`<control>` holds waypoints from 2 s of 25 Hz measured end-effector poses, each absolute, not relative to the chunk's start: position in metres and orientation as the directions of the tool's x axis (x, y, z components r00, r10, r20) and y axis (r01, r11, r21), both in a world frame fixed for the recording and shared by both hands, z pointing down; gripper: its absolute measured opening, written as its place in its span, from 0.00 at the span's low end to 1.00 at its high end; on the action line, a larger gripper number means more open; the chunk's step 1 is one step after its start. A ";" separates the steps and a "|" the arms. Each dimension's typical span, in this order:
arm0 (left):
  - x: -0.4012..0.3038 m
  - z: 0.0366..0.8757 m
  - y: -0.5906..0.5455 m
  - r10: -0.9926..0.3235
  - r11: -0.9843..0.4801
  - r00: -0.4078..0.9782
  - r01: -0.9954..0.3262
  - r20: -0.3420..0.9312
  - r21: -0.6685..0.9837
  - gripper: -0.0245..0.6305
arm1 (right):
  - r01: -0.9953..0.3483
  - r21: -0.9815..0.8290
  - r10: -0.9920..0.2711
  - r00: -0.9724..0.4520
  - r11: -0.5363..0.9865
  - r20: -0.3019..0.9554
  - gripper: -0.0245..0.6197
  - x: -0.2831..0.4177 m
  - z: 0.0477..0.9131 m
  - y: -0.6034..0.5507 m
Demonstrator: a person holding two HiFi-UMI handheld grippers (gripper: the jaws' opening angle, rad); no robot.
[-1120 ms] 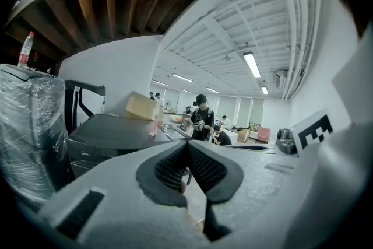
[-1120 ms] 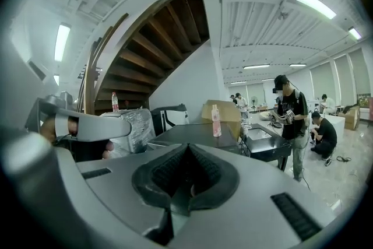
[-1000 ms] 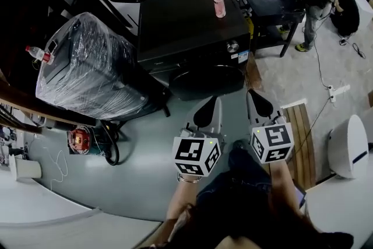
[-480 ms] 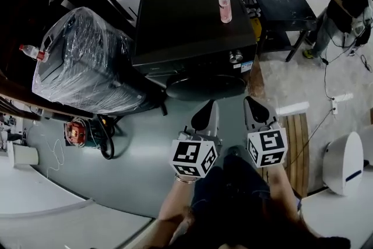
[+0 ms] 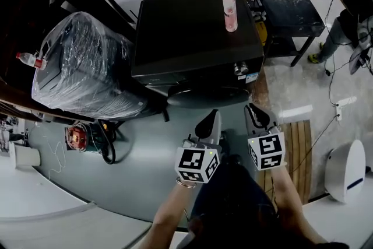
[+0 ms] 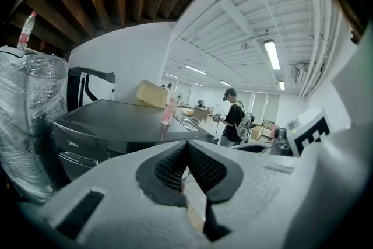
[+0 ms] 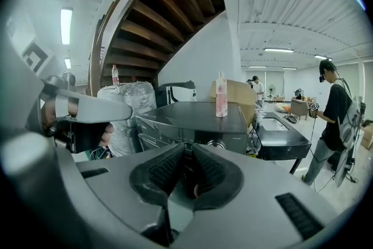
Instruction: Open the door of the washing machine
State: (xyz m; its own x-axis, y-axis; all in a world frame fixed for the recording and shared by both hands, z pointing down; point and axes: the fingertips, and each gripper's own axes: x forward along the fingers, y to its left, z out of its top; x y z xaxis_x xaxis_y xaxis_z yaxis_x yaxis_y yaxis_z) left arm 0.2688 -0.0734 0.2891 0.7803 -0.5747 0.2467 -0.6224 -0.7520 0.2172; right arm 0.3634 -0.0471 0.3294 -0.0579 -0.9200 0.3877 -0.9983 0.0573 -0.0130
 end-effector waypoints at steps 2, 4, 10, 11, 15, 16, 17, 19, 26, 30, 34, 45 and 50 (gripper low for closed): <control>0.275 0.297 -0.082 -0.562 -0.760 0.788 -0.612 0.252 0.220 0.06 | -0.998 0.000 -0.915 -0.058 0.063 0.399 0.09 0.367 0.339 -0.056; 0.283 0.305 -0.090 -0.546 -0.768 0.797 -0.599 0.256 0.227 0.06 | -0.997 0.018 -0.909 -0.056 0.070 0.413 0.10 0.371 0.348 -0.064; 0.306 0.327 -0.116 -0.506 -0.794 0.820 -0.564 0.268 0.226 0.06 | -0.992 0.047 -0.891 -0.083 0.116 0.446 0.12 0.374 0.371 -0.092; 0.309 0.330 -0.119 -0.500 -0.799 0.823 -0.558 0.271 0.221 0.06 | -0.991 0.050 -0.889 -0.089 0.124 0.449 0.12 0.374 0.376 -0.097; 0.322 0.349 -0.132 -0.471 -0.818 0.834 -0.535 0.288 0.211 0.06 | -0.985 0.069 -0.879 -0.110 0.159 0.464 0.14 0.377 0.399 -0.113; 0.324 0.355 -0.136 -0.465 -0.821 0.836 -0.531 0.291 0.212 0.06 | -0.983 0.076 -0.874 -0.113 0.168 0.472 0.15 0.379 0.406 -0.117; 0.327 0.360 -0.139 -0.461 -0.822 0.837 -0.528 0.294 0.213 0.06 | -0.981 0.083 -0.869 -0.114 0.175 0.481 0.16 0.381 0.412 -0.121; 0.331 0.370 -0.146 -0.451 -0.824 0.840 -0.521 0.301 0.221 0.06 | -0.978 0.095 -0.860 -0.115 0.186 0.498 0.17 0.386 0.424 -0.128; 0.346 0.405 -0.154 -0.398 -0.845 0.857 -0.481 0.327 0.232 0.06 | -0.966 0.123 -0.827 -0.124 0.226 0.548 0.21 0.400 0.465 -0.141; 0.351 0.425 -0.159 -0.379 -0.849 0.860 -0.470 0.342 0.240 0.06 | -0.956 0.138 -0.804 -0.133 0.257 0.580 0.23 0.403 0.493 -0.146; 0.352 0.444 -0.167 -0.374 -0.851 0.858 -0.469 0.352 0.238 0.06 | -0.954 0.143 -0.784 -0.124 0.262 0.608 0.25 0.409 0.521 -0.152; 0.353 0.490 -0.182 -0.384 -0.836 0.847 -0.488 0.369 0.250 0.06 | -0.931 0.168 -0.725 -0.130 0.324 0.676 0.26 0.419 0.592 -0.165; 0.353 0.506 -0.188 -0.388 -0.829 0.841 -0.498 0.378 0.256 0.06 | -0.914 0.180 -0.689 -0.133 0.363 0.712 0.28 0.425 0.619 -0.169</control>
State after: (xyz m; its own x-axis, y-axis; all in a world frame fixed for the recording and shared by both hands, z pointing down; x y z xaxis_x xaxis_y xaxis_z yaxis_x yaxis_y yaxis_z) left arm 0.3527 -0.1877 0.5065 0.8407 -0.3882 0.3775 -0.4977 -0.8286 0.2564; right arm 0.4254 -0.1693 0.6193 -0.1335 -0.6893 0.7121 -0.9145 0.3626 0.1796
